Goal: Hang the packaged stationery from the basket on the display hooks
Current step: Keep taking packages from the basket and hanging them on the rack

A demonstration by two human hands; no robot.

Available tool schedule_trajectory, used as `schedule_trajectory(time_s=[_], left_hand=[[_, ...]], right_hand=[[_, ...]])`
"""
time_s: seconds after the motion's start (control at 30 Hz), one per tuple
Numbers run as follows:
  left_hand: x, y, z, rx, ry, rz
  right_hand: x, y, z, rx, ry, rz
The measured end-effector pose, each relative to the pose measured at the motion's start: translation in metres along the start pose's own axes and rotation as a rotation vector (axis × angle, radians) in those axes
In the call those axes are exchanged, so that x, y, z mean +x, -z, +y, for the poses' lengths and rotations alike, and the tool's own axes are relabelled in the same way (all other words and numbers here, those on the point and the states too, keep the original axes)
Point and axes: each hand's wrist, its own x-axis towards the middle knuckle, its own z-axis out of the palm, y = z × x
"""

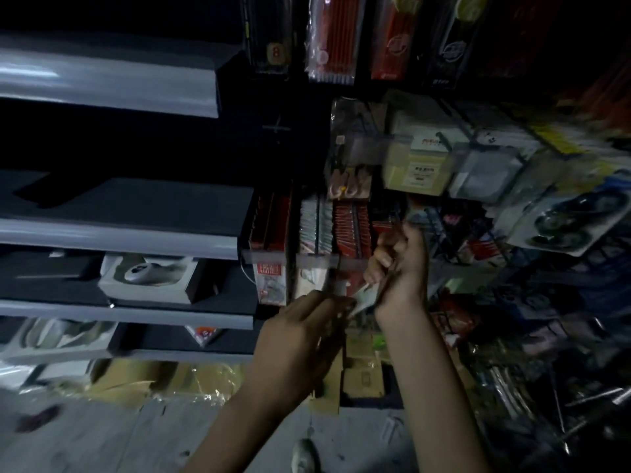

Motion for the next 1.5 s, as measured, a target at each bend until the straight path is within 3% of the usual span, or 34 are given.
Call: schedule_trajectory(time_s=[0.27,0.4,0.5,0.67,0.8,1.2,1.37,1.5], left_hand=[[-0.004,0.016,0.014,-0.736,0.510,0.015],[0.001,0.022,0.016,-0.984,0.569,0.001],[0.008,0.018,0.015,-0.981,0.540,-0.011],[0.023,0.017,0.019,-0.960,0.508,-0.036],[0.046,0.023,0.018,-0.969,0.480,0.061],[0.095,0.022,0.013,-0.863,0.421,0.188],[0.108,0.020,0.005,-0.865,0.474,0.104],[0.131,0.031,-0.001,-0.799,0.482,0.196]], right_hand=[[-0.047,0.021,-0.013,-0.348,0.130,-0.114],[-0.067,0.027,-0.016,-0.544,0.248,-0.223],[-0.071,0.029,-0.020,-0.588,0.390,-0.263],[-0.059,0.029,-0.026,-0.580,0.460,-0.255],[-0.050,0.033,-0.033,-0.589,0.526,-0.273],[-0.031,0.033,-0.036,-0.513,0.542,-0.279],[-0.017,0.030,-0.030,-0.520,0.579,-0.212],[-0.006,0.033,-0.024,-0.536,0.619,-0.132]])
